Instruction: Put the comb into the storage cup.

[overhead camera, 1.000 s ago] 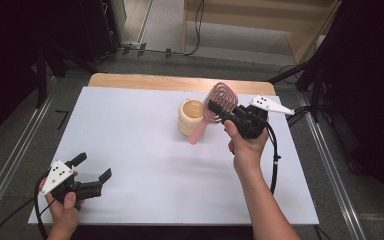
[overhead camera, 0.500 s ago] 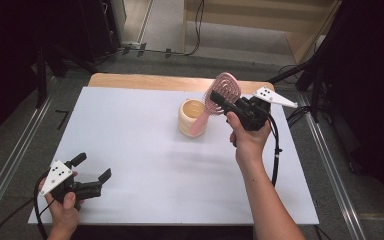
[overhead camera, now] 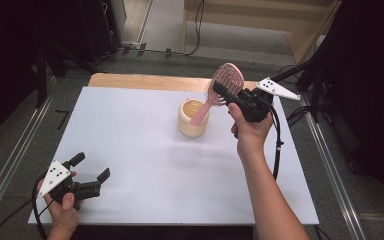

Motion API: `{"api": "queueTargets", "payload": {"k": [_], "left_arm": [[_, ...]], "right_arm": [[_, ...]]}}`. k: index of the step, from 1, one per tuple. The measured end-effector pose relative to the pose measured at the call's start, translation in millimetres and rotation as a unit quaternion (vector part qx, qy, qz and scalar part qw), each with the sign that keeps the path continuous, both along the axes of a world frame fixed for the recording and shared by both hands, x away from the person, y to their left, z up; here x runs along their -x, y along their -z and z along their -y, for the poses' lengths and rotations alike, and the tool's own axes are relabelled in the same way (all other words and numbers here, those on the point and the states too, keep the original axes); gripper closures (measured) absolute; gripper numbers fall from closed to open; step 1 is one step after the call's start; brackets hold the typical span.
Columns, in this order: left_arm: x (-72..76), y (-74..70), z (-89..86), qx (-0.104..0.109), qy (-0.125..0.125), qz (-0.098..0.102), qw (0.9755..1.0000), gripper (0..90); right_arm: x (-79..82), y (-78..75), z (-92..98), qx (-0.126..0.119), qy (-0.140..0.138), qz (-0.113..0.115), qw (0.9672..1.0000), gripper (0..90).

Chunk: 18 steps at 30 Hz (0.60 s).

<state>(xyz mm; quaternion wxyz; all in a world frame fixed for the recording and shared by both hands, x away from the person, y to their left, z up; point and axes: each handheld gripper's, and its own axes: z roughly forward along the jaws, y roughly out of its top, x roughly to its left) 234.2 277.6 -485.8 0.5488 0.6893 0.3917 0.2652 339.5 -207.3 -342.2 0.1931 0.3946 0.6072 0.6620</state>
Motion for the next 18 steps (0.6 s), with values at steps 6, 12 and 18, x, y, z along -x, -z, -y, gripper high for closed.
{"api": "queueTargets", "payload": {"k": [6,12,18], "left_arm": [[0.2,0.0,0.3,0.0,-0.001,0.001,1.0,0.0],[0.2,0.0,0.3,-0.001,-0.001,0.001,1.0,0.0],[0.3,0.1,0.6,0.0,-0.001,0.001,1.0,0.0]], "right_arm": [[-6.5,-0.8,1.9,-0.001,0.006,0.0,1.0,62.3],[-17.5,0.3,0.2,0.0,0.016,0.003,0.9999,62.3],[-25.8,5.3,-2.5,0.004,0.025,0.007,0.9997,62.3]]}}
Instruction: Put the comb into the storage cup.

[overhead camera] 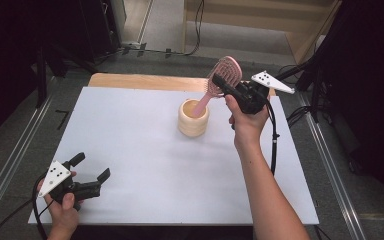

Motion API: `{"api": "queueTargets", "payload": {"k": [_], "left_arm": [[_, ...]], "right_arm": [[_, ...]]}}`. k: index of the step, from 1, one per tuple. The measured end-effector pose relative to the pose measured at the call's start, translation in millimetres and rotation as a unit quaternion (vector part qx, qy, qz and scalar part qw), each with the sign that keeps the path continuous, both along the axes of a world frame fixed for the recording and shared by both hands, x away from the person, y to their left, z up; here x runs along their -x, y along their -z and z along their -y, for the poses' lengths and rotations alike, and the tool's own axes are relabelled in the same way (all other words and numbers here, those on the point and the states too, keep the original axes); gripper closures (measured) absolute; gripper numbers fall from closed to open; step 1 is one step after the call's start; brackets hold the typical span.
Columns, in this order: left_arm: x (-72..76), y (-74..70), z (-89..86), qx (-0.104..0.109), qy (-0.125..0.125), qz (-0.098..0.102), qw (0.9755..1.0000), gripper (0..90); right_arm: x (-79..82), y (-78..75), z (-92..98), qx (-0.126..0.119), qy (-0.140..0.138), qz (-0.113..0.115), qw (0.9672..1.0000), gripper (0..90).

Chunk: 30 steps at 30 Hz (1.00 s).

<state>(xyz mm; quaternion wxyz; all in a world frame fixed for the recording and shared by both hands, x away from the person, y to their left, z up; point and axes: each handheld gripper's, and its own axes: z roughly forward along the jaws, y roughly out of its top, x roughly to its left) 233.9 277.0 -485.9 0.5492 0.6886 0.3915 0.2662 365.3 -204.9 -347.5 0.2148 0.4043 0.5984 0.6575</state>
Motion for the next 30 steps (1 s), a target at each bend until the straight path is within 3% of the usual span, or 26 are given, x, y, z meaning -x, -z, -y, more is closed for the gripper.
{"api": "queueTargets", "payload": {"k": [10,30], "left_arm": [[0.1,0.0,0.2,-0.002,0.002,0.0,1.0,0.0],[0.4,0.0,0.5,-0.005,0.004,0.002,1.0,0.0]], "right_arm": [[-10.9,8.6,-0.5,-0.004,0.008,-0.007,0.9999,62.3],[-23.7,26.8,-10.2,0.015,0.013,-0.022,0.9996,62.3]]}}
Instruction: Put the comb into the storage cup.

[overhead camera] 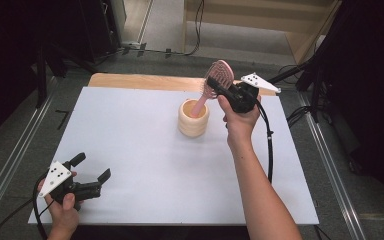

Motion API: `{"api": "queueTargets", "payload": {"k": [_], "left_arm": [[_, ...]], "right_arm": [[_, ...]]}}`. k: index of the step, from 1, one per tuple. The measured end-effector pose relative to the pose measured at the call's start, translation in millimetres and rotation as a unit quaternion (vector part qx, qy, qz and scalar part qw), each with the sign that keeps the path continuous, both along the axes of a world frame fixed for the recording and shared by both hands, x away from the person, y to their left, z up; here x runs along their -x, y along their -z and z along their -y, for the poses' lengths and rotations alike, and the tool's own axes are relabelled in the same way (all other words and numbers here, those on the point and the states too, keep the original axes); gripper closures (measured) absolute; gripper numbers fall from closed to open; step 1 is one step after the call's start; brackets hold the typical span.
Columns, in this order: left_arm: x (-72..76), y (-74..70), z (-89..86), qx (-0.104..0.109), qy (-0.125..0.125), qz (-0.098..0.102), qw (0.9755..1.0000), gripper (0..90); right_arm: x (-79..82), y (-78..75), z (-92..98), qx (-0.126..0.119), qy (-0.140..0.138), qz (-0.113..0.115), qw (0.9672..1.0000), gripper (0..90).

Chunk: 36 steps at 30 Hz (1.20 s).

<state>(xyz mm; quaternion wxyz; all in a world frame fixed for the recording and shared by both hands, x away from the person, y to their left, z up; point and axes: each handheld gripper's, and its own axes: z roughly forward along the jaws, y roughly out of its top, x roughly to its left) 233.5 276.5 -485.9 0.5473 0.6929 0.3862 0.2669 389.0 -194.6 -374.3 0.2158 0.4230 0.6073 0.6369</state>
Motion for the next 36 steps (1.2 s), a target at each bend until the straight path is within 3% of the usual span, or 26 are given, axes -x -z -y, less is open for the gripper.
{"api": "queueTargets", "payload": {"k": [17,33,36], "left_arm": [[0.2,0.0,0.3,-0.002,0.001,0.0,1.0,0.0],[0.3,0.0,0.7,-0.003,0.001,0.0,1.0,0.0],[0.4,0.0,0.6,-0.004,0.001,0.0,1.0,0.0]], "right_arm": [[-9.6,33.6,-7.6,0.003,0.006,-0.032,0.9995,62.3],[-12.2,52.1,-9.9,-0.003,0.008,-0.057,0.9983,62.3],[-12.4,54.4,-10.2,-0.015,0.008,-0.06,0.998,62.3]]}}
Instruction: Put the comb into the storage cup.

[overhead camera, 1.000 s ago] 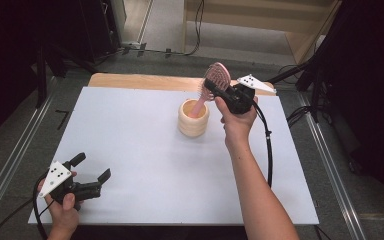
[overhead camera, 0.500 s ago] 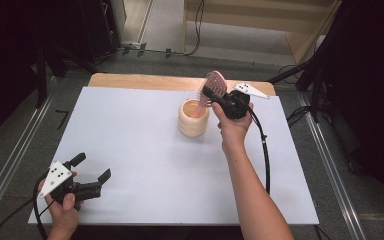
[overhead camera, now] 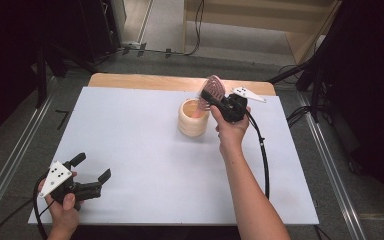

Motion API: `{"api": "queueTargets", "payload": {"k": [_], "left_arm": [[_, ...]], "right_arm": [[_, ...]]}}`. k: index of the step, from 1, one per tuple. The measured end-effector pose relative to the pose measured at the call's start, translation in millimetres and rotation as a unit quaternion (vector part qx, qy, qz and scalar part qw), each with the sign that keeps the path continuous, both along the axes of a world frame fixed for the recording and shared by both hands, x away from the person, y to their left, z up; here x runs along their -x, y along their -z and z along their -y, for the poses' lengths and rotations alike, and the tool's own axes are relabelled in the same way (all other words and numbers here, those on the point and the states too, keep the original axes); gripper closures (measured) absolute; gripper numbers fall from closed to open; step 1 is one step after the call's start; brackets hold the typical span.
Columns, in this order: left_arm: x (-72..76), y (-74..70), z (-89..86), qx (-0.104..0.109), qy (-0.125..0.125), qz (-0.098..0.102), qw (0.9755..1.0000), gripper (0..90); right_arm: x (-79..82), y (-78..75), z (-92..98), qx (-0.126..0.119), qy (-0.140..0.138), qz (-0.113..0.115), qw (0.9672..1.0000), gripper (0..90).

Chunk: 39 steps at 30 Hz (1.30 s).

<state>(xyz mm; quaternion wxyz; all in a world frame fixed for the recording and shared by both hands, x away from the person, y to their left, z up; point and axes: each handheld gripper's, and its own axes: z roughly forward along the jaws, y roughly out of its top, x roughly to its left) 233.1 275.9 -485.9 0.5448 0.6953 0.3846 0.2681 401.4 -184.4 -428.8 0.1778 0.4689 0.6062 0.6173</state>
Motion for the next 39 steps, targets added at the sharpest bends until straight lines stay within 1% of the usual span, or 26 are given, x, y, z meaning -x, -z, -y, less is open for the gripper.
{"api": "queueTargets", "payload": {"k": [3,7,8,10,16,24,26,29,30,32,33,37,39], "left_arm": [[-0.1,0.0,0.1,0.001,0.0,0.0,1.0,0.0],[-0.1,0.1,0.2,0.002,0.0,0.001,1.0,0.0],[-0.1,0.1,0.2,0.002,0.0,0.0,1.0,0.0],[-0.1,0.1,0.1,0.002,-0.001,0.0,1.0,0.0],[-0.2,0.0,-0.2,0.002,-0.001,0.0,1.0,0.0],[-0.2,0.1,-0.2,0.002,-0.001,0.0,1.0,0.0],[-0.1,0.1,-0.2,0.001,-0.001,0.001,1.0,0.0],[-0.2,0.1,-0.3,0.002,-0.001,0.001,1.0,0.0],[-0.3,0.1,-0.3,0.002,-0.001,0.001,1.0,0.0],[-0.3,0.1,-0.4,0.003,0.0,0.0,1.0,0.0],[-0.3,0.1,-0.4,0.003,0.0,0.001,1.0,0.0],[-0.2,0.1,0.1,0.002,-0.001,0.0,1.0,0.0],[-0.1,0.1,0.2,0.001,0.0,0.001,1.0,0.0]], "right_arm": [[-0.6,3.3,0.3,-0.008,0.002,-0.004,1.0,62.2],[-1.7,8.3,0.8,-0.012,0.003,-0.01,0.9999,62.3],[-1.5,9.3,0.9,-0.016,0.003,-0.014,0.9998,62.3],[-2.3,11.6,1.7,-0.024,0.004,-0.017,0.9996,62.3],[-4.4,16.9,5.7,-0.032,0.01,-0.028,0.999,62.2],[-6.9,21.1,5.8,-0.051,0.006,-0.039,0.9979,62.1],[-7.2,21.4,6.3,-0.052,0.006,-0.04,0.9979,61.9],[-6.9,20.9,8.5,-0.05,0.006,-0.051,0.9974,60.8],[-6.6,20.4,9.0,-0.047,0.006,-0.054,0.9974,59.6],[-6.2,19.6,10.5,-0.04,0.003,-0.056,0.9976,53.7],[-6.4,19.5,11.3,-0.036,0.004,-0.055,0.9978,49.7],[-6.3,19.1,14.7,-0.031,0.008,-0.071,0.9969,33.2],[-5.9,18.9,16.2,-0.023,0.006,-0.075,0.9969,25.0]]}}
